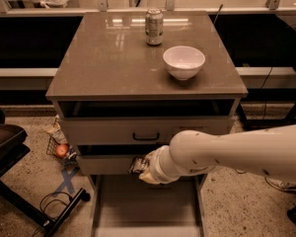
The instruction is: Pick rxbar chocolate from bottom drawer and place on counter
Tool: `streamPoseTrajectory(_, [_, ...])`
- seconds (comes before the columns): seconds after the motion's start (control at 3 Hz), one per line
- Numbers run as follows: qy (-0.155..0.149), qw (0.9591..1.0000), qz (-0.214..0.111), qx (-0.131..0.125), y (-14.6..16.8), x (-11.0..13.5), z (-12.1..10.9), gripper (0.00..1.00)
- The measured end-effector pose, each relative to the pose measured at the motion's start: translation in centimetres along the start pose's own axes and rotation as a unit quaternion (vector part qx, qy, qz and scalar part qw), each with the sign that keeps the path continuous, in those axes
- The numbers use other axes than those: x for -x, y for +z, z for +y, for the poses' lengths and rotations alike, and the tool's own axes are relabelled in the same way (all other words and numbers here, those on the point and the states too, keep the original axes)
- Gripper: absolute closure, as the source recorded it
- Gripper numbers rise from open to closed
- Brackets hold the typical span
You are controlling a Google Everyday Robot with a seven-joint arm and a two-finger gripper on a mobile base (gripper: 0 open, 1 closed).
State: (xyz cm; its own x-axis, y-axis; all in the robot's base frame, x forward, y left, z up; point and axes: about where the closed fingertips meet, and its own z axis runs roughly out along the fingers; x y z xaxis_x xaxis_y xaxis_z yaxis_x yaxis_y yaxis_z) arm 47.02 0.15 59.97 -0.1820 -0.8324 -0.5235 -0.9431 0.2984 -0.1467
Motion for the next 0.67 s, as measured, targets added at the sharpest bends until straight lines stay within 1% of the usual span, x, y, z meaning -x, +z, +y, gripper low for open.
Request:
streamPoseTrajectory(0.33, [-0.029,0.9992,0.024,-0.011,-4.6,1.5,-0.9,1.00])
streamPoseTrajectory(0.67, [-0.051,0.9981,0.022,-0.027,-8.5,7.3,-3.6,1.00])
